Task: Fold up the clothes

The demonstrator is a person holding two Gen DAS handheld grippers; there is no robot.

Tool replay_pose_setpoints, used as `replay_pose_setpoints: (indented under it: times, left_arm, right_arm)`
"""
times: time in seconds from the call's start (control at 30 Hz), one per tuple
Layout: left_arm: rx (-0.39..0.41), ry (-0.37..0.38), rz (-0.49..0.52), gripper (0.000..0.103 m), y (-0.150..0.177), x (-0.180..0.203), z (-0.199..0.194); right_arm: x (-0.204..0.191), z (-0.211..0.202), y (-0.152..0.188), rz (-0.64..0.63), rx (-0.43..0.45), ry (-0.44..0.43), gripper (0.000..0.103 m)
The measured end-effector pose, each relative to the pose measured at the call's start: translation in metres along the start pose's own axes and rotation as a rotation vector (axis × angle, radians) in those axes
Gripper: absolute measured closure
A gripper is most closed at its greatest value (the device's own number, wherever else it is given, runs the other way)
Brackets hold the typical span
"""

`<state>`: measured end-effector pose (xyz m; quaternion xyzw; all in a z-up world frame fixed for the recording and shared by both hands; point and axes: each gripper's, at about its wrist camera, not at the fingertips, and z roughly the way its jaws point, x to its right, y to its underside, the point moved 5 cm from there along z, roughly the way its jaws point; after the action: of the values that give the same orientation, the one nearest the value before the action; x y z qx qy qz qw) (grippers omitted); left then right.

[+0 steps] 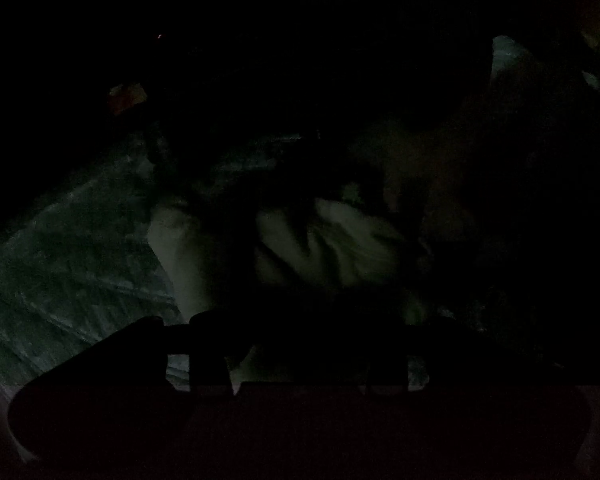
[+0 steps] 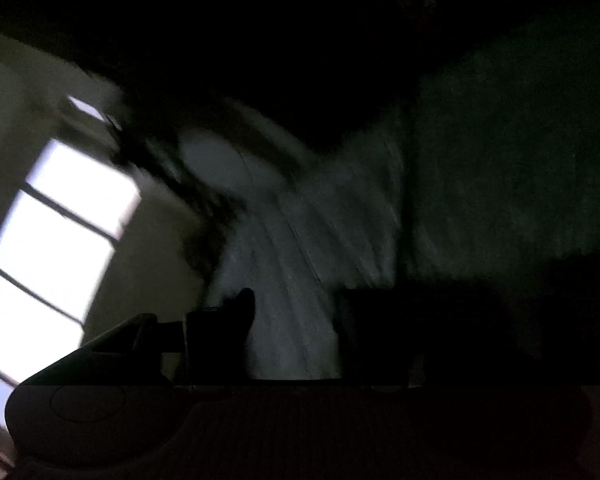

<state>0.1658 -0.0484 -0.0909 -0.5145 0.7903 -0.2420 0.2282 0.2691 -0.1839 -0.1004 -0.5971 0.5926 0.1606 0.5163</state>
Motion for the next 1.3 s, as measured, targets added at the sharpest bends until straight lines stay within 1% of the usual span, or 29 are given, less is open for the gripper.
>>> replay_pose_setpoints:
  times: [0.03,0.07,0.13,0.23,0.27,0.3,0.33,0.37,0.4,0.43,0.47,0.5,0.53,0.57,0.6,0.63,0.67,0.7,0.73,0.77,0.87,0.93,0.97,1.07,1.13,1.17,1.2,1.27,1.3]
  left_arm:
    - [0.000,0.001,-0.008,0.065,0.000,-0.001,0.001]
    - [-0.002,0.001,-0.011,0.065,0.000,-0.002,0.001]
    - [-0.006,-0.003,-0.006,0.065,0.000,-0.001,0.002]
    - [-0.009,0.011,-0.029,0.065,-0.003,-0.002,-0.001]
    - [-0.007,0.021,-0.048,0.065,-0.005,-0.004,-0.004]
    - [-0.002,0.036,-0.075,0.067,-0.007,-0.009,-0.007]
    - [0.005,0.052,-0.102,0.067,-0.009,-0.014,-0.010]
    - [0.008,0.065,-0.124,0.067,-0.010,-0.018,-0.012]
    - [0.005,0.072,-0.134,0.069,-0.009,-0.020,-0.012]
    - [-0.001,0.076,-0.140,0.070,-0.008,-0.021,-0.011]
    - [-0.006,0.080,-0.145,0.070,-0.007,-0.021,-0.010]
    - [-0.014,0.078,-0.143,0.069,-0.006,-0.020,-0.009]
    - [-0.020,0.069,-0.130,0.069,-0.004,-0.017,-0.008]
    - [-0.019,0.061,-0.119,0.069,-0.004,-0.015,-0.008]
    - [-0.016,0.061,-0.120,0.069,-0.006,-0.015,-0.010]
    - [-0.010,0.064,-0.131,0.069,-0.008,-0.017,-0.012]
    - [-0.002,0.068,-0.143,0.069,-0.009,-0.020,-0.014]
    - [0.011,0.071,-0.162,0.069,-0.011,-0.024,-0.017]
    - [0.029,0.070,-0.188,0.068,-0.014,-0.031,-0.021]
    - [0.043,0.067,-0.213,0.067,-0.016,-0.037,-0.025]
    - [0.071,0.048,-0.273,0.064,-0.021,-0.057,-0.035]
    - [0.061,0.032,-0.282,0.060,-0.020,-0.066,-0.034]
    - [0.046,0.027,-0.287,0.060,-0.018,-0.068,-0.031]
    - [-0.029,0.013,-0.288,0.060,-0.009,-0.065,-0.019]
    - [-0.080,-0.001,-0.272,0.059,-0.002,-0.062,-0.010]
    - [-0.087,-0.006,-0.273,0.057,0.000,-0.062,-0.006]
    - [-0.091,-0.009,-0.280,0.053,0.002,-0.063,-0.004]
    - [-0.098,0.002,-0.318,0.051,0.004,-0.069,0.001]
    - [-0.101,0.007,-0.333,0.049,0.004,-0.071,0.002]
  right_arm:
    - [0.006,0.007,0.003,-0.002,-0.027,0.037,0.075]
    - [0.012,0.013,0.006,-0.004,-0.054,0.073,0.083]
    - [0.010,0.016,0.008,-0.044,-0.075,0.120,0.083]
    - [0.000,0.009,0.007,-0.095,-0.065,0.143,0.074]
    - [-0.003,0.003,0.006,-0.095,-0.045,0.132,0.065]
    - [-0.006,-0.006,0.004,-0.084,-0.011,0.108,0.052]
    - [-0.009,-0.018,0.002,-0.072,0.026,0.079,0.046]
    - [-0.011,-0.030,0.002,-0.069,0.053,0.053,0.043]
    - [-0.011,-0.037,0.002,-0.073,0.058,0.039,0.043]
    - [-0.009,-0.039,0.006,-0.077,0.029,0.053,0.043]
    - [-0.003,-0.033,0.014,-0.081,-0.027,0.089,0.042]
    - [0.003,-0.027,0.021,-0.084,-0.084,0.126,0.045]
    - [0.008,-0.023,0.027,-0.097,-0.120,0.155,0.054]
    - [0.012,-0.022,0.030,-0.107,-0.119,0.173,0.070]
    - [0.014,-0.025,0.027,-0.090,-0.111,0.186,0.073]
    - [0.012,-0.031,0.024,-0.074,-0.099,0.191,0.071]
    - [0.009,-0.041,0.020,-0.070,-0.073,0.188,0.056]
    - [0.006,-0.053,0.018,-0.060,-0.040,0.182,0.033]
    - [0.006,-0.064,0.016,-0.045,-0.010,0.186,0.023]
    - [0.010,-0.076,0.016,-0.022,0.016,0.205,0.018]
    - [0.029,-0.108,0.021,0.047,0.044,0.301,0.018]
    - [0.046,-0.123,0.028,0.115,0.044,0.347,0.018]
    - [0.053,-0.126,0.032,0.146,0.041,0.350,0.018]
    - [0.062,-0.129,0.041,0.189,0.018,0.320,0.018]
    - [0.061,-0.118,0.046,0.181,-0.025,0.265,0.016]
    - [0.058,-0.111,0.050,0.167,-0.058,0.233,0.017]
    - [0.053,-0.104,0.053,0.143,-0.081,0.215,0.014]
    - [0.044,-0.095,0.055,0.090,-0.099,0.204,0.004]
    - [0.042,-0.091,0.054,0.082,-0.108,0.196,0.003]
